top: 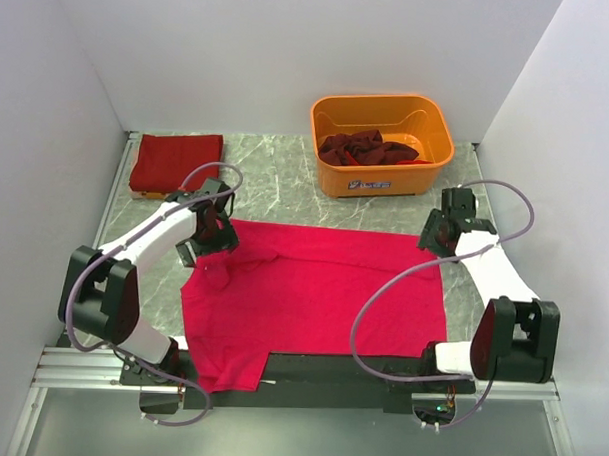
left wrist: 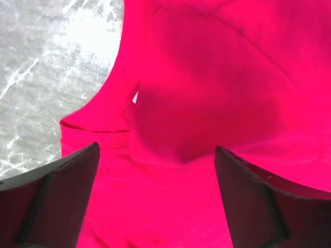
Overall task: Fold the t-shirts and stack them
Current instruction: Fold the tshirt
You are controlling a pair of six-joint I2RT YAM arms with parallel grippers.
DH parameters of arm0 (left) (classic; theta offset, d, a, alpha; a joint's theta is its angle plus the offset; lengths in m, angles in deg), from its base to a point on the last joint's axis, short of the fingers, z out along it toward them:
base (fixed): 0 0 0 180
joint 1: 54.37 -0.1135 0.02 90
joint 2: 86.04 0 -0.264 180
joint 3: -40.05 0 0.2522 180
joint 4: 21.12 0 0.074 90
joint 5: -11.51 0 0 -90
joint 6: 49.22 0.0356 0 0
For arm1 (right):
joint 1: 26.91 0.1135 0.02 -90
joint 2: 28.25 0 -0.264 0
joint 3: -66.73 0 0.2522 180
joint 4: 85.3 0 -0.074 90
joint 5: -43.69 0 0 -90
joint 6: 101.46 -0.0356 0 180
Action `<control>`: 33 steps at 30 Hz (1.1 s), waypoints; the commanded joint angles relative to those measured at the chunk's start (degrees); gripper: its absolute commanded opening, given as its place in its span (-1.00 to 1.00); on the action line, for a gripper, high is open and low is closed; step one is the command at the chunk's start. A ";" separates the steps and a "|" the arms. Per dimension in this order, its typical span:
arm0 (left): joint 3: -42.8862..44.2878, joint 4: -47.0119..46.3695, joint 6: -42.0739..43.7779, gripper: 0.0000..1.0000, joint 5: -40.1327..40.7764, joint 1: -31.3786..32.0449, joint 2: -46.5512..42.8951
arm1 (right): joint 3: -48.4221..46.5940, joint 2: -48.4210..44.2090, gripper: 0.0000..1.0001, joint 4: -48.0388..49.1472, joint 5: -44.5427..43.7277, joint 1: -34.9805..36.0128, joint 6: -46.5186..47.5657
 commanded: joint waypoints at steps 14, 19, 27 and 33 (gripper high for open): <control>0.16 -17.51 -0.55 0.99 -4.29 -5.20 -2.23 | 1.34 -7.74 0.76 16.29 14.43 28.93 -0.87; -4.43 -32.10 -0.21 0.99 -12.48 -8.27 0.13 | -4.87 4.48 0.73 24.83 14.81 46.76 -5.18; -7.77 -39.68 0.76 0.99 -19.16 -10.56 5.67 | -23.86 27.78 0.33 18.51 -0.83 58.84 -4.74; -9.27 -41.79 1.20 0.99 -21.35 -12.14 8.05 | -28.18 34.02 0.02 20.79 0.91 61.12 -5.18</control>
